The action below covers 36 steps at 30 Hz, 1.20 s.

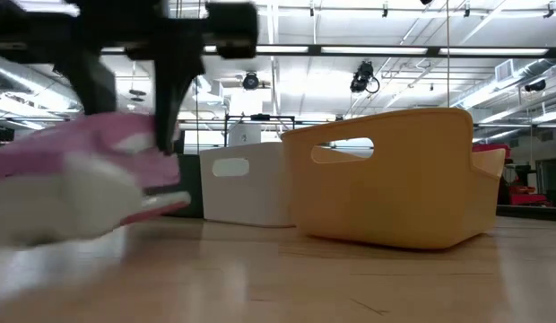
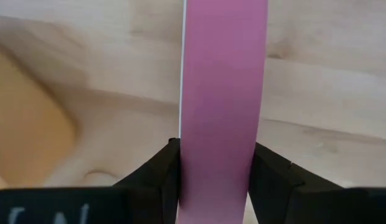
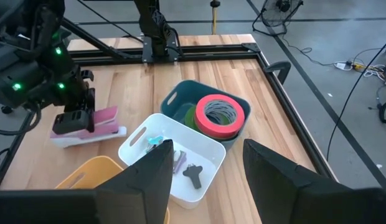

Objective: Pick and place Stapler, Stapler remover, tape
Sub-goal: Put the pink stapler into the yellow bin

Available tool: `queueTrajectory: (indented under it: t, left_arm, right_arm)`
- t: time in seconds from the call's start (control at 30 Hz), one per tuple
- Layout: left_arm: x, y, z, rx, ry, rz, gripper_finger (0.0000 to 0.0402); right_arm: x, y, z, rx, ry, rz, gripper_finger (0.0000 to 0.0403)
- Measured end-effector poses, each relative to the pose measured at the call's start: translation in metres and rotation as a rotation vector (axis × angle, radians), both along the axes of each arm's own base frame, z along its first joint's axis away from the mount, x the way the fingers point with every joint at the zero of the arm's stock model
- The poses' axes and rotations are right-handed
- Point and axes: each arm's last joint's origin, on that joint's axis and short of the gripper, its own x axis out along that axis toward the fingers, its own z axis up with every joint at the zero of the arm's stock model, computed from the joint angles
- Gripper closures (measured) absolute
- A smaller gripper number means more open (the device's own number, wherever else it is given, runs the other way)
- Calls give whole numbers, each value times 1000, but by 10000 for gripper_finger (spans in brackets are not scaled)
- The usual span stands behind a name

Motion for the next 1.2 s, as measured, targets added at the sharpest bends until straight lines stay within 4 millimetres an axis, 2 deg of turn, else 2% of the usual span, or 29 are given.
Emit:
queueTrajectory:
  t: [0.2,0.5,0.8,0.93,1.2]
  left_arm:
    - [9,-2,18,-37,-57,56,251]
    - [7,-4,38,-66,-11,78,251]
    - [12,-8,75,-91,-78,84,254]
    - [20,1,85,-90,-134,156,254]
    - [46,36,98,-90,-280,286,254]
  right_arm:
    - [0,0,0,-3,0,2,209]
    - [0,0,0,-2,0,3,209]
    - [0,0,0,-2,0,4,209]
    - [0,0,0,-2,0,4,209]
    - [0,0,0,-2,0,4,209]
